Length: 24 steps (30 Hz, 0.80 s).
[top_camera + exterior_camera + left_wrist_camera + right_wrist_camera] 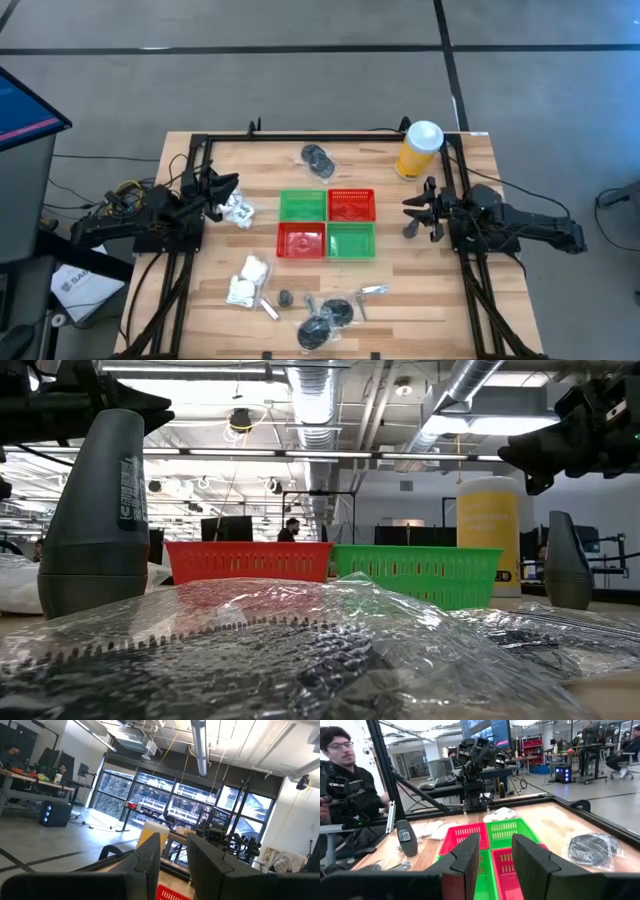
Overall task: Pick & Place Travel size toiletries
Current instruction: Put the dark gray deodorant into the right green basket
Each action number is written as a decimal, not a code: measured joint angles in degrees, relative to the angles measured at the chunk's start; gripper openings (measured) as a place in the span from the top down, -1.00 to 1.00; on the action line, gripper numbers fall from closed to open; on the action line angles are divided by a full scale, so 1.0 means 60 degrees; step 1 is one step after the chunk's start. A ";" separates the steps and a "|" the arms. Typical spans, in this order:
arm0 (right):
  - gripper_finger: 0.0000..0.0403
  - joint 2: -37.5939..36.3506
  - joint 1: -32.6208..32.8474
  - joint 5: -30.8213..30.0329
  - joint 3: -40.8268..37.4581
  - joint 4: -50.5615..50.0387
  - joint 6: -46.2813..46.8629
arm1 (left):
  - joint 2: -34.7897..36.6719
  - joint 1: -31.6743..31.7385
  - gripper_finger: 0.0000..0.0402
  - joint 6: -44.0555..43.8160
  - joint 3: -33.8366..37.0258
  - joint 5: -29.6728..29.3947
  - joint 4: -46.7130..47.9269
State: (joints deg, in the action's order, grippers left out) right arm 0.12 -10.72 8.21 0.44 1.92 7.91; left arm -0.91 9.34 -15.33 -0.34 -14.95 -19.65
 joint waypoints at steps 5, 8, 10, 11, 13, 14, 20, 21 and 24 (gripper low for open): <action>0.46 0.0121 0.0007 -0.0408 0.0370 -0.1069 0.0283 | 0.0000 0.0000 0.56 0.0004 0.0000 -0.0001 -0.0034; 0.43 0.0298 0.0003 -0.1155 0.0664 -0.2170 0.0323 | -0.0002 0.0000 0.56 0.0006 0.0000 0.0002 -0.0034; 0.37 0.0382 0.0000 -0.1394 0.0842 -0.2778 0.0373 | 0.0000 0.0000 0.56 0.0007 0.0000 0.0000 -0.0031; 0.33 0.0437 0.0000 -0.1406 0.0900 -0.2946 0.0377 | -0.0001 0.0000 0.56 0.0007 0.0000 0.0001 -0.0031; 0.22 0.0499 0.0032 -0.1409 0.0977 -0.3077 0.0402 | 0.0000 0.0000 0.56 0.0007 0.0000 -0.0001 -0.0031; 0.16 0.0507 0.0043 -0.1410 0.1003 -0.3070 0.0437 | 0.0000 0.0000 0.56 0.0007 0.0000 0.0002 -0.0031; -0.23 0.0506 0.0097 -0.1377 0.1012 -0.3258 0.0453 | 0.0000 0.0000 0.56 0.0004 0.0000 0.0000 -0.0027; -0.27 0.0506 0.0147 -0.1381 0.0976 -0.3261 0.0456 | -0.0001 0.0000 0.56 0.0005 0.0000 0.0000 -0.0023; -0.34 0.0510 0.0337 -0.1373 0.0958 -0.3518 0.0766 | -0.0003 0.0000 0.56 0.0004 0.0000 0.0002 -0.0023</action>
State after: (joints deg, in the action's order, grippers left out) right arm 3.18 -8.70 -0.03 6.18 -19.19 12.51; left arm -0.93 9.34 -15.31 -0.34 -14.94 -19.79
